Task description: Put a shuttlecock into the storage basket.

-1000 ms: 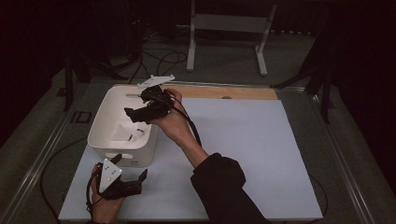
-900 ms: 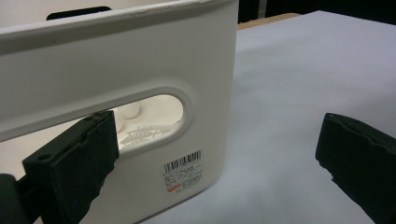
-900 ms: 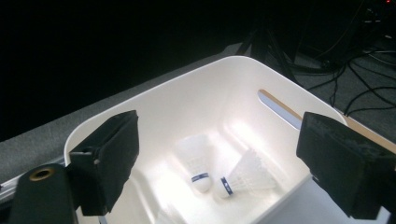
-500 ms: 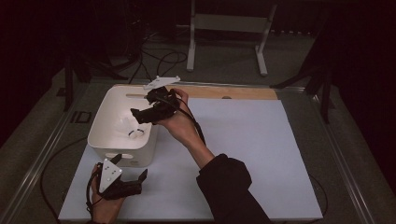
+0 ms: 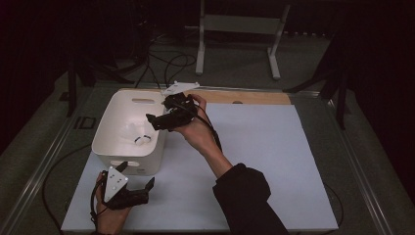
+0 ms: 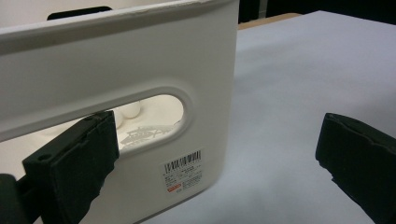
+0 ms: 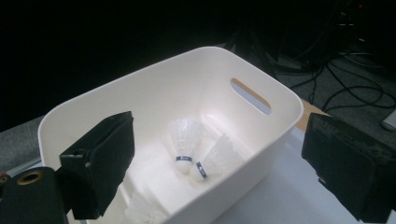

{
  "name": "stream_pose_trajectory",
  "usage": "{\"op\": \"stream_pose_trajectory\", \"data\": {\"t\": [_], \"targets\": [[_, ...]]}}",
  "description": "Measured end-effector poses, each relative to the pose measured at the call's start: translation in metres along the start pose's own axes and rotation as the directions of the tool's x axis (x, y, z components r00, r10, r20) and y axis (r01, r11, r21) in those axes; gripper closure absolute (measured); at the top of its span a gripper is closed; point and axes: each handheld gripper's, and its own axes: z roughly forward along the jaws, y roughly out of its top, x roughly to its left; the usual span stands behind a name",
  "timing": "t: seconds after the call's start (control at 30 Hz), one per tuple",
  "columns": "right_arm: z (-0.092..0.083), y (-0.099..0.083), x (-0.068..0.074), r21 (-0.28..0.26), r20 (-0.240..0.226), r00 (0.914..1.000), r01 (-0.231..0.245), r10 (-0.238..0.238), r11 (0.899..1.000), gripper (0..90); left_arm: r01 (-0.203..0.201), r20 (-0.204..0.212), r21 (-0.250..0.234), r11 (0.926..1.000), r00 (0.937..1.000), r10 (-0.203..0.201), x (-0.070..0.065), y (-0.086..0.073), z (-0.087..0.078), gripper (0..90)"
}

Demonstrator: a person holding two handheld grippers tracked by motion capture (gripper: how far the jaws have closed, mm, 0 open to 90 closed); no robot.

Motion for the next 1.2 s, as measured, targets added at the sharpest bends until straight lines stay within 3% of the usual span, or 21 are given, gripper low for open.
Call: {"op": "stream_pose_trajectory", "data": {"t": [0.6, 1.2], "targets": [[-0.019, -0.020, -0.019, -0.001, 0.041, 0.9990, -0.016, 0.016, 1.000, 9.3, -0.001, 0.000, 0.002, 1.0000, 1.0000, 0.001, 0.000, 0.000, 0.000, 0.1], [-0.042, -0.039, -0.028, -0.019, 0.072, 0.9972, -0.019, 0.020, 1.000, 9.3, 0.000, 0.000, 0.001, 1.0000, 1.0000, 0.000, 0.000, 0.000, 0.000, 0.1]]}}
